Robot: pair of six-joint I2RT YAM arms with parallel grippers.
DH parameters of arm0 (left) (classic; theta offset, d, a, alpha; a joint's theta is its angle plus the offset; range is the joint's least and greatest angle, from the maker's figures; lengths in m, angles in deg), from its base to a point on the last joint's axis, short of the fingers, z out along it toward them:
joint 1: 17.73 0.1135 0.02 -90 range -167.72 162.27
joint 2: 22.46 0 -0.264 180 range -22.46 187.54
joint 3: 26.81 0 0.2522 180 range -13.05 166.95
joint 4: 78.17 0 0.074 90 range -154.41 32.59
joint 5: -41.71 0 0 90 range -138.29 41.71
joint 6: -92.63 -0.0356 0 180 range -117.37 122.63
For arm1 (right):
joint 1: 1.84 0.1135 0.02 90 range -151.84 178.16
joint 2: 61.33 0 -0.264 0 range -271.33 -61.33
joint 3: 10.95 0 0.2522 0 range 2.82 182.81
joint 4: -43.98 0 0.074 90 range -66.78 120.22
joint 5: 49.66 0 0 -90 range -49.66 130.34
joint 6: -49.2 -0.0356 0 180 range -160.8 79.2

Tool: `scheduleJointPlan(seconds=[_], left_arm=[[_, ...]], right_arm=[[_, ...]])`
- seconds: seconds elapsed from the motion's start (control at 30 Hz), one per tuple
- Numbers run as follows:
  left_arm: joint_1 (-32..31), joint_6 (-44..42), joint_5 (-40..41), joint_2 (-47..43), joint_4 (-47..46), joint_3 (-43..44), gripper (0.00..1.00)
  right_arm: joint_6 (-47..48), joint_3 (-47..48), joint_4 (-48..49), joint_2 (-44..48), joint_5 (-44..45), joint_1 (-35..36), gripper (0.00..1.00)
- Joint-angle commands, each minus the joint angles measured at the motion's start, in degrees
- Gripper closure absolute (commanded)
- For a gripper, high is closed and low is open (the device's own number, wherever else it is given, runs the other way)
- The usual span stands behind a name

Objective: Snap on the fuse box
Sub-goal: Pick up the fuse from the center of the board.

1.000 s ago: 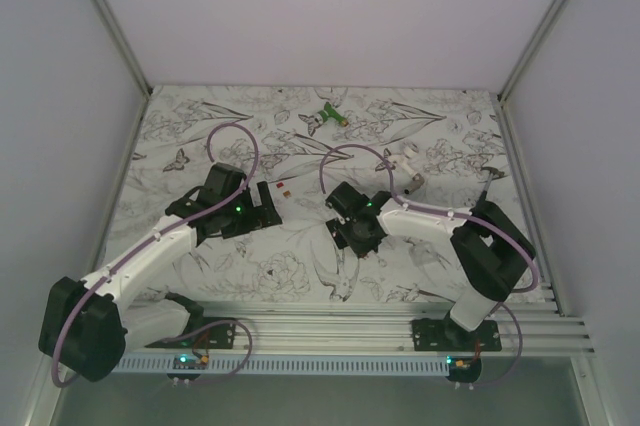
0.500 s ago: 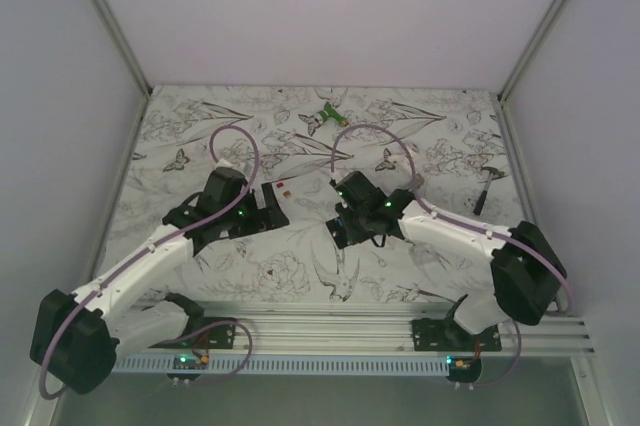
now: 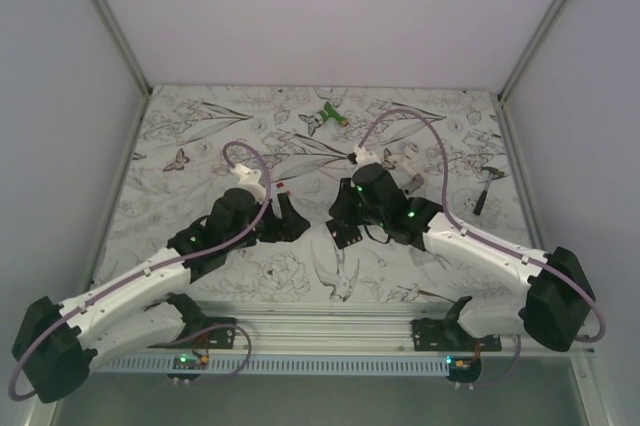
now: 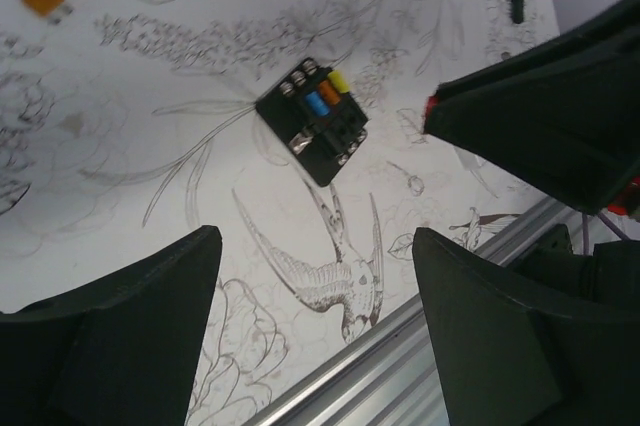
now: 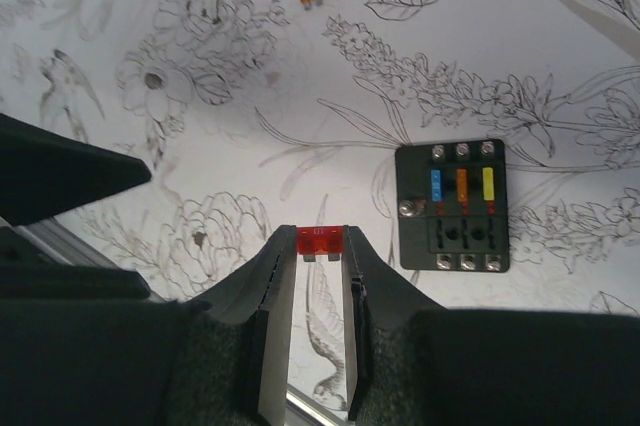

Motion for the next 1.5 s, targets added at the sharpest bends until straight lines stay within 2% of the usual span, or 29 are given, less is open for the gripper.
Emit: scheduleJointPlan(seconds=[0.0, 0.17, 0.43, 0.73, 0.97, 1.17, 1.23, 1.33, 1.47], left_arm=[[-3.4, -5.3, 4.6, 0.1, -8.1, -1.0, 0.23], [-7.6, -9.9, 8.0, 1.6, -13.9, -1.3, 0.32], [-11.3, -15.3, 8.0, 5.6, -18.3, 1.1, 0.46], [-11.7, -17.2, 6.7, 9.5, -20.0, 4.2, 0.68], [-11.7, -17.0, 7.0, 11.2, -20.7, 4.9, 0.76], [-11.7, -17.5, 7.0, 11.0, -20.9, 4.9, 0.96], [-11.7, -18.0, 7.2, 10.8, -20.8, 4.6, 1.0], [-11.7, -18.9, 7.6, 10.3, -20.7, 3.8, 1.0], [-11.0, -20.8, 6.1, 8.6, -20.0, 2.7, 1.0]], right_arm=[[-5.8, -1.1, 7.0, 2.1, -0.7, 0.5, 0.77], [-9.4, -3.5, 11.2, 4.8, -1.1, 1.4, 0.77], [-10.9, -4.9, 12.6, 7.5, -1.6, 1.7, 0.76], [-12.1, -6.5, 15.7, 7.6, -3.1, 1.9, 0.75], [-13.0, -7.4, 17.7, 7.4, -4.1, 2.4, 0.75], [-13.9, -9.1, 19.1, 8.0, -4.4, 2.4, 0.75], [-13.8, -9.5, 19.6, 8.4, -4.4, 2.5, 0.74], [-11.7, -9.6, 19.3, 10.1, -3.6, 2.4, 0.68], [-3.5, -7.8, 16.5, 13.0, -4.1, 1.4, 0.58]])
